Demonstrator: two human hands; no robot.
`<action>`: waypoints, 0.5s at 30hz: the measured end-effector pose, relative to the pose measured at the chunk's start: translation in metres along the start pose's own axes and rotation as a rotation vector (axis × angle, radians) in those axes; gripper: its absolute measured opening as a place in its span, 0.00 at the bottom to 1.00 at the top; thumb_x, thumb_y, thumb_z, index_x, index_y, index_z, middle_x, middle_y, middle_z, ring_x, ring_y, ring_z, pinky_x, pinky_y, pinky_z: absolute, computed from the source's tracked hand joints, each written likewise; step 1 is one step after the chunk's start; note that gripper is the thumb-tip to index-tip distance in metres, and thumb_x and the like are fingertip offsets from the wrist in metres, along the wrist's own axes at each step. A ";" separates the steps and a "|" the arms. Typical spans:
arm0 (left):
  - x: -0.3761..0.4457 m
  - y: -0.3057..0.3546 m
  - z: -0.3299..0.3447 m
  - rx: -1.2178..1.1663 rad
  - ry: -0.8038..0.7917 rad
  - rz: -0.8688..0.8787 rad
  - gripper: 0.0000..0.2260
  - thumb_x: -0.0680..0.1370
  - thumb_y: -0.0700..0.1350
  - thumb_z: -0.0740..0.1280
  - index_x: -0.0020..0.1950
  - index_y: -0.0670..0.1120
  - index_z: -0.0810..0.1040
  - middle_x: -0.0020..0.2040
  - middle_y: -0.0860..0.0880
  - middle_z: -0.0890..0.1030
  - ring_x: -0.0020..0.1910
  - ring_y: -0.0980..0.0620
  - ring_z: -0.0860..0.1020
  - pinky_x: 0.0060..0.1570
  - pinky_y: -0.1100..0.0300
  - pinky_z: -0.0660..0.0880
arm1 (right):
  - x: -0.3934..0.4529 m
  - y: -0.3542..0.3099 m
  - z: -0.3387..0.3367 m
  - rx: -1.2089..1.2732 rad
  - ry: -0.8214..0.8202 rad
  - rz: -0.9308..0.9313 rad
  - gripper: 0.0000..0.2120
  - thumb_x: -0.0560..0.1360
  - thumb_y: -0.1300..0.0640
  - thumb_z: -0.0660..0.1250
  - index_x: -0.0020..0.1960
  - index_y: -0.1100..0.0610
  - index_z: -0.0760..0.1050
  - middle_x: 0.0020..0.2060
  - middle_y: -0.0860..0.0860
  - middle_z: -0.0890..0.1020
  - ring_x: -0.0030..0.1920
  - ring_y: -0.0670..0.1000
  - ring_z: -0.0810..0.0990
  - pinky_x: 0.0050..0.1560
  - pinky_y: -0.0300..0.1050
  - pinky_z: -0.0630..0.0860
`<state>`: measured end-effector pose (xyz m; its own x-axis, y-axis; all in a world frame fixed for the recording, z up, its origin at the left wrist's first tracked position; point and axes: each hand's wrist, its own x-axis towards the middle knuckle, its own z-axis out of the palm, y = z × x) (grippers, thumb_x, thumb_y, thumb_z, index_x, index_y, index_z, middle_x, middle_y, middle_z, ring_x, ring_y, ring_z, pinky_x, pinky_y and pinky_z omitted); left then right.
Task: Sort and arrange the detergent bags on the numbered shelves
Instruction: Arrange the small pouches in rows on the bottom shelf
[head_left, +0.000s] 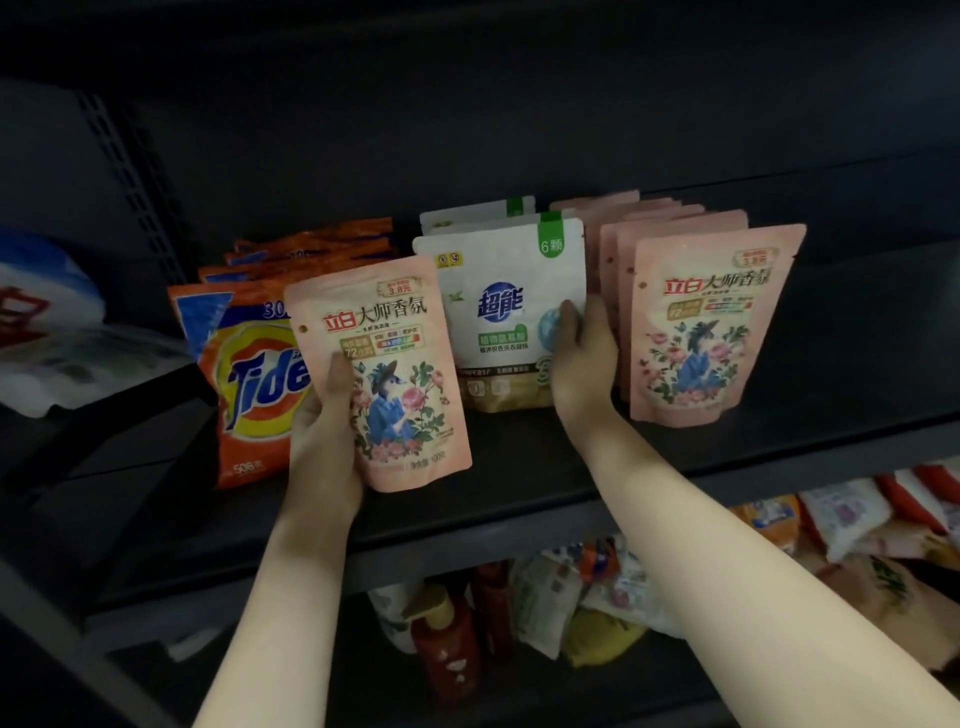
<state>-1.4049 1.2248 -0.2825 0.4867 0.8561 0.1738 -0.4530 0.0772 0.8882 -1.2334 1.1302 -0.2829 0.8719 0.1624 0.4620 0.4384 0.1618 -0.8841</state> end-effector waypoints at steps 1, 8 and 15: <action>0.000 0.000 0.000 -0.007 -0.006 0.003 0.09 0.74 0.53 0.66 0.50 0.51 0.78 0.43 0.52 0.85 0.44 0.53 0.84 0.45 0.52 0.79 | 0.000 -0.001 0.000 -0.013 0.009 -0.009 0.12 0.82 0.56 0.53 0.56 0.62 0.70 0.43 0.47 0.75 0.44 0.45 0.75 0.48 0.43 0.74; 0.000 -0.001 0.000 -0.013 -0.050 0.006 0.08 0.76 0.53 0.64 0.52 0.52 0.78 0.43 0.53 0.85 0.43 0.54 0.84 0.42 0.54 0.79 | -0.007 -0.005 0.002 -0.090 0.061 0.035 0.11 0.80 0.58 0.59 0.60 0.62 0.69 0.55 0.55 0.77 0.52 0.46 0.75 0.51 0.37 0.71; -0.004 -0.003 -0.003 -0.011 -0.076 0.020 0.07 0.79 0.52 0.62 0.51 0.52 0.78 0.42 0.54 0.85 0.42 0.55 0.84 0.40 0.57 0.81 | -0.016 -0.012 -0.004 0.010 0.030 0.207 0.13 0.81 0.65 0.53 0.64 0.64 0.65 0.61 0.57 0.73 0.56 0.47 0.72 0.55 0.34 0.68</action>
<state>-1.4075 1.2227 -0.2870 0.5328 0.8161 0.2237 -0.4715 0.0667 0.8793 -1.2516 1.1220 -0.2798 0.9493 0.1639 0.2684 0.2474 0.1376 -0.9591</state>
